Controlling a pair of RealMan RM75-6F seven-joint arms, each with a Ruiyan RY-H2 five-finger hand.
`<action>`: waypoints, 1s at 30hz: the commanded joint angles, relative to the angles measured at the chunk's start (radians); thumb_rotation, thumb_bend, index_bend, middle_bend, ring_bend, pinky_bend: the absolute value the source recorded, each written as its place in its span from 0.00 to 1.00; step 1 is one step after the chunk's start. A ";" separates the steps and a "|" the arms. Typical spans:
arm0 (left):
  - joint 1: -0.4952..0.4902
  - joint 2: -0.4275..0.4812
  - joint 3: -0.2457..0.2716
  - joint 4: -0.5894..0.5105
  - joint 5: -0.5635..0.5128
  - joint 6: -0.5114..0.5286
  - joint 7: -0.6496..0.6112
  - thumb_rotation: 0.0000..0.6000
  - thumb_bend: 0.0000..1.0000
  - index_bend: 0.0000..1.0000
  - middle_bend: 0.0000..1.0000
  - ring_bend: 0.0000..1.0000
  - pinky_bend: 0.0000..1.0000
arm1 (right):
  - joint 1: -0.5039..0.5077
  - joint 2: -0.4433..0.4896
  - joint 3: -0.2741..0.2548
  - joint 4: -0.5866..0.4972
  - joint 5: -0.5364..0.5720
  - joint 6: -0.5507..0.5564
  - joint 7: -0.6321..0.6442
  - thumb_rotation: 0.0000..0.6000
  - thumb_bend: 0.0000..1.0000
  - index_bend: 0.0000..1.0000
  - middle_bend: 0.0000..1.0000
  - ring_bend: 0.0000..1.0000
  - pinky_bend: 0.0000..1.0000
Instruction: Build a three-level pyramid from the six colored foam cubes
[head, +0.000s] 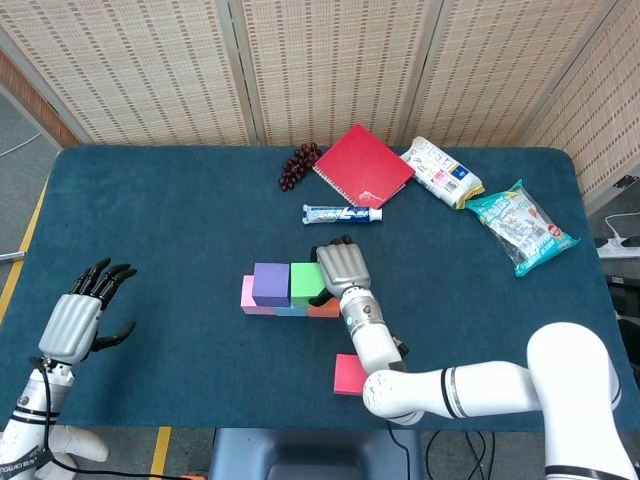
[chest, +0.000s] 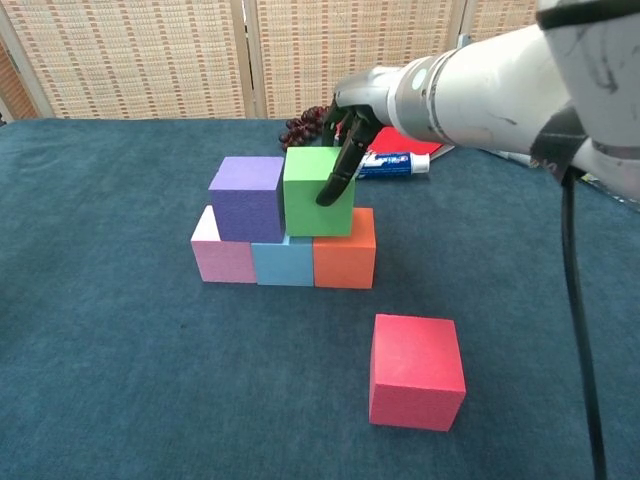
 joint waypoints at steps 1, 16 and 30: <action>0.003 -0.002 -0.001 0.004 0.004 0.001 -0.008 1.00 0.28 0.16 0.12 0.00 0.12 | 0.005 -0.010 0.003 0.006 0.005 0.012 -0.009 1.00 0.27 0.60 0.46 0.29 0.22; 0.013 -0.011 -0.005 0.023 0.019 -0.005 -0.032 1.00 0.28 0.16 0.11 0.00 0.12 | 0.009 -0.056 0.013 0.038 0.009 0.042 -0.044 1.00 0.27 0.59 0.46 0.29 0.22; 0.019 -0.015 -0.009 0.034 0.030 -0.006 -0.051 1.00 0.28 0.16 0.11 0.00 0.12 | 0.002 -0.072 0.029 0.044 0.008 0.056 -0.065 1.00 0.27 0.58 0.46 0.29 0.22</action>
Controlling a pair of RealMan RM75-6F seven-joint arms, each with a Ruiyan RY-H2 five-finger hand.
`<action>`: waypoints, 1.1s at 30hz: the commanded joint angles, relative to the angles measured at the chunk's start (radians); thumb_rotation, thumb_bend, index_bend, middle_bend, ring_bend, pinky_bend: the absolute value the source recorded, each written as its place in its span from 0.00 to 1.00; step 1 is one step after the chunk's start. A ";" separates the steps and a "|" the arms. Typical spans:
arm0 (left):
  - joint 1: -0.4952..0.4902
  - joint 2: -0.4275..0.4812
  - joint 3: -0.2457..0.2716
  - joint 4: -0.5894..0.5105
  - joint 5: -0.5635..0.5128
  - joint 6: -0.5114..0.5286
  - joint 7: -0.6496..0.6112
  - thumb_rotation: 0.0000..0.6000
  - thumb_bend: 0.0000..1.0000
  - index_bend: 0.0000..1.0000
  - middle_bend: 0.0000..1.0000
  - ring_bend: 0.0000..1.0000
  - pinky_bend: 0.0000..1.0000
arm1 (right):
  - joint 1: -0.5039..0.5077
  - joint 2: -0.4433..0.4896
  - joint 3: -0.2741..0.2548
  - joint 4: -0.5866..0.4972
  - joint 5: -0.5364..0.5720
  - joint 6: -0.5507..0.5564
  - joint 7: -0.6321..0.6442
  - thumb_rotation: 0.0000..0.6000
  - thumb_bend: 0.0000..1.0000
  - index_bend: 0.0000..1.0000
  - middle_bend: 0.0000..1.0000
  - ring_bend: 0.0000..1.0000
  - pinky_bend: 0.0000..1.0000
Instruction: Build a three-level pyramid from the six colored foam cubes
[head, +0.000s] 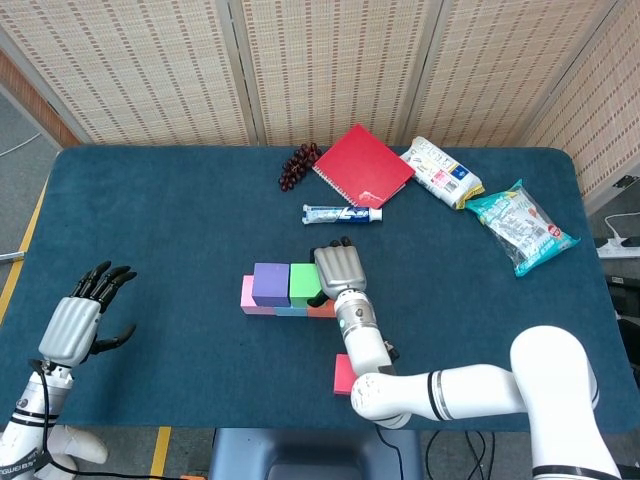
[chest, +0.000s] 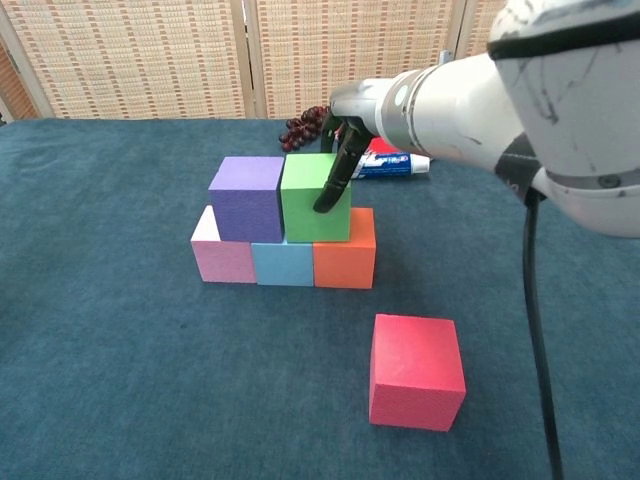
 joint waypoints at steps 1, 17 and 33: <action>0.001 -0.001 -0.001 0.002 0.001 0.000 -0.002 1.00 0.28 0.16 0.11 0.00 0.12 | 0.000 -0.003 0.002 0.002 0.001 0.003 -0.006 1.00 0.27 0.58 0.46 0.29 0.22; 0.004 -0.006 -0.002 0.016 0.006 -0.007 -0.025 1.00 0.28 0.15 0.11 0.00 0.12 | -0.003 -0.026 0.014 0.016 0.001 0.009 -0.030 1.00 0.27 0.57 0.46 0.29 0.12; 0.008 -0.005 -0.004 0.019 0.009 -0.007 -0.033 1.00 0.28 0.15 0.10 0.00 0.12 | -0.015 -0.024 0.025 0.005 -0.005 0.018 -0.041 1.00 0.27 0.54 0.46 0.28 0.10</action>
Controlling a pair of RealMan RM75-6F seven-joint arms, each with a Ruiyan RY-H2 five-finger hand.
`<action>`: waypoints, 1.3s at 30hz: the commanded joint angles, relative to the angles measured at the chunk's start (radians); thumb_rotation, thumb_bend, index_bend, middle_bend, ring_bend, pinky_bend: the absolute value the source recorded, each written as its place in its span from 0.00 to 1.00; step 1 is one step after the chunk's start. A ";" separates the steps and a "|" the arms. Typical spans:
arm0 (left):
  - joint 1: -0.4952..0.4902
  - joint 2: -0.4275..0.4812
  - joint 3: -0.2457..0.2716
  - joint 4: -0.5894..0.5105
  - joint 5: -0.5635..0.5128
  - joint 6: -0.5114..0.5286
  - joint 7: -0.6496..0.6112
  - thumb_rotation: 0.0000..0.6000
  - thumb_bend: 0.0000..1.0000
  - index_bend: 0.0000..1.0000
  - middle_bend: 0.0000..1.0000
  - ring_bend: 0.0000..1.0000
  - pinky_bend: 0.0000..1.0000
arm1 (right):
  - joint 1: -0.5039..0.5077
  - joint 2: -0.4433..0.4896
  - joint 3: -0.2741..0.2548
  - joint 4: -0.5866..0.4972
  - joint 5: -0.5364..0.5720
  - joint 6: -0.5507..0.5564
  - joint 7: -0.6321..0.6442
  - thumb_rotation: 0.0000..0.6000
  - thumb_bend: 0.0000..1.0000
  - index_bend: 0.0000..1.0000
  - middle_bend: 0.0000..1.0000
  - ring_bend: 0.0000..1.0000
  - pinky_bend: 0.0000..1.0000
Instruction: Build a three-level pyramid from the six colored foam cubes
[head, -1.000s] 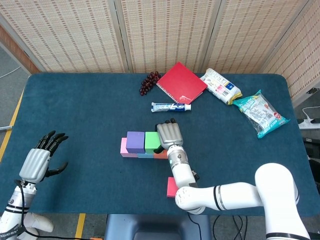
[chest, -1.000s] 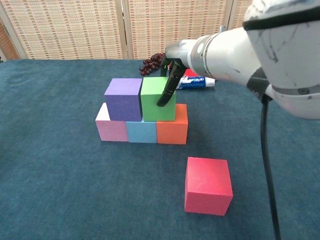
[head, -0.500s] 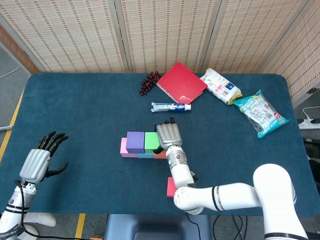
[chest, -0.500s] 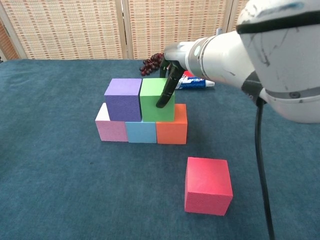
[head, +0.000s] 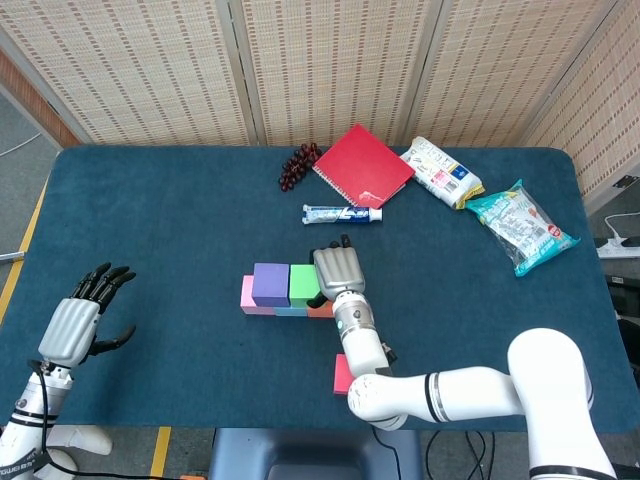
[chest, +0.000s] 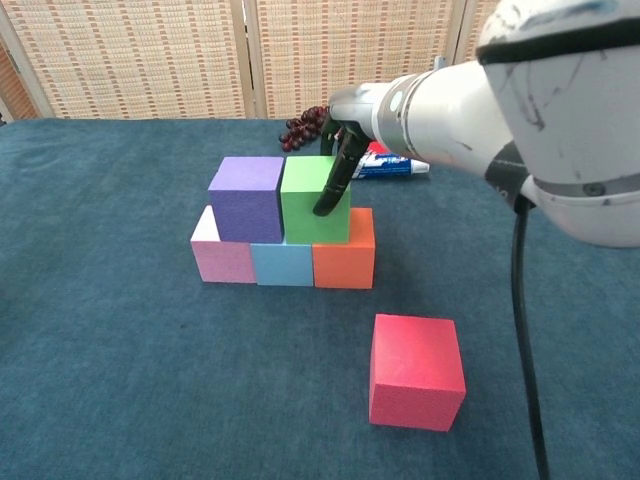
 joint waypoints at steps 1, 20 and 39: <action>0.001 0.000 -0.001 -0.001 0.001 0.002 0.000 1.00 0.28 0.15 0.10 0.00 0.12 | -0.002 0.001 0.001 -0.003 0.000 0.005 -0.002 1.00 0.27 0.54 0.46 0.28 0.10; 0.000 -0.001 -0.002 -0.001 0.002 -0.005 -0.002 1.00 0.28 0.14 0.09 0.00 0.11 | -0.002 -0.010 0.017 -0.002 0.013 0.011 -0.018 1.00 0.27 0.54 0.46 0.28 0.09; -0.003 -0.007 -0.002 0.006 0.009 -0.007 -0.010 1.00 0.28 0.14 0.09 0.00 0.11 | -0.010 -0.015 0.010 -0.009 -0.007 0.022 -0.026 1.00 0.27 0.37 0.46 0.24 0.07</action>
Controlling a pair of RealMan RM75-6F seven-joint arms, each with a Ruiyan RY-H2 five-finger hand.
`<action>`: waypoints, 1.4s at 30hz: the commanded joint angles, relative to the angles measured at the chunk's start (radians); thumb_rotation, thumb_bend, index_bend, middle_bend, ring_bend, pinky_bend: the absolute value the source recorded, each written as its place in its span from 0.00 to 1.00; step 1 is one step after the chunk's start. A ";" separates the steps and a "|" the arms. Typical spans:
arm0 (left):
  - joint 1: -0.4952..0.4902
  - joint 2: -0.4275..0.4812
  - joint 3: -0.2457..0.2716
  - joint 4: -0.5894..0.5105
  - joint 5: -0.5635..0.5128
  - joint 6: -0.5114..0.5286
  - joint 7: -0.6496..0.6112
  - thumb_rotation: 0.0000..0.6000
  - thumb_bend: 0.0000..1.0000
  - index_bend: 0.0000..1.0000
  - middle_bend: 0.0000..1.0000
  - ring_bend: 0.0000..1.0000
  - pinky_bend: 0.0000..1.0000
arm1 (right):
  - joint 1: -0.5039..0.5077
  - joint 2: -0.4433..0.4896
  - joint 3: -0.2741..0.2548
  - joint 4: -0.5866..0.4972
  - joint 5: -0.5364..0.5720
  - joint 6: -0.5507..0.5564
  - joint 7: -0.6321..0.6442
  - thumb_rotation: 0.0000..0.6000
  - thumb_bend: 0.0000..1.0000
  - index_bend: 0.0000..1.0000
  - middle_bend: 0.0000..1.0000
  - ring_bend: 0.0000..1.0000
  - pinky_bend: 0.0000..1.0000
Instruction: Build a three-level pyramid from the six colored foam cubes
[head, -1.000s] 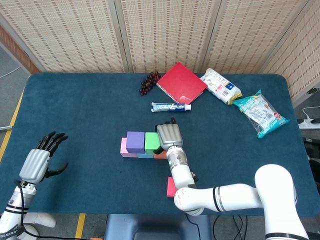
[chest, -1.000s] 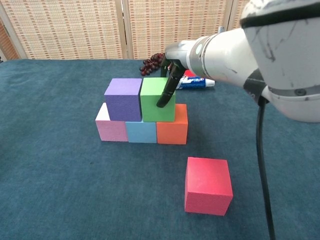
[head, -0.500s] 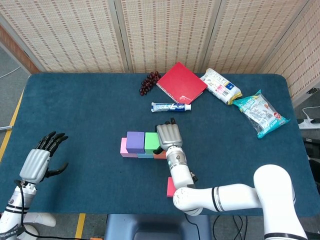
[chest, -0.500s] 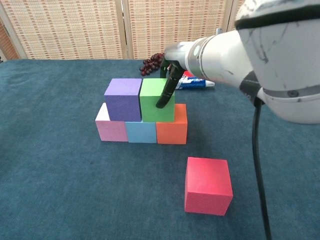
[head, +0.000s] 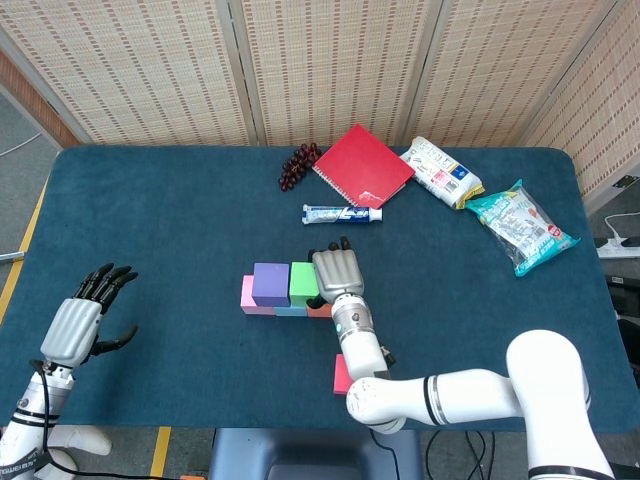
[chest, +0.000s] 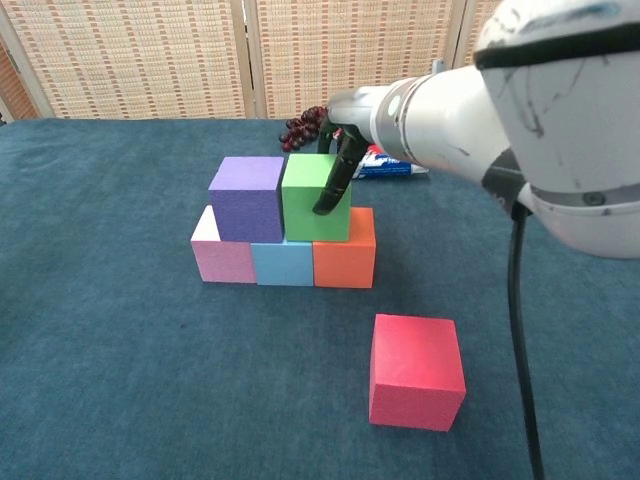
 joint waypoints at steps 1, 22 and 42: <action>-0.001 0.000 -0.001 -0.001 0.000 0.000 0.001 1.00 0.28 0.14 0.09 0.00 0.11 | -0.002 0.001 -0.001 -0.002 -0.001 -0.002 -0.001 1.00 0.27 0.36 0.46 0.24 0.07; -0.001 0.004 -0.001 -0.012 0.000 -0.001 0.009 1.00 0.28 0.12 0.08 0.00 0.11 | -0.013 0.006 -0.004 -0.019 -0.017 -0.002 0.002 1.00 0.27 0.43 0.46 0.25 0.06; 0.003 0.003 0.002 -0.003 -0.001 -0.002 -0.007 1.00 0.28 0.12 0.08 0.00 0.11 | -0.012 -0.010 -0.005 -0.009 -0.031 -0.002 0.004 1.00 0.27 0.42 0.46 0.25 0.05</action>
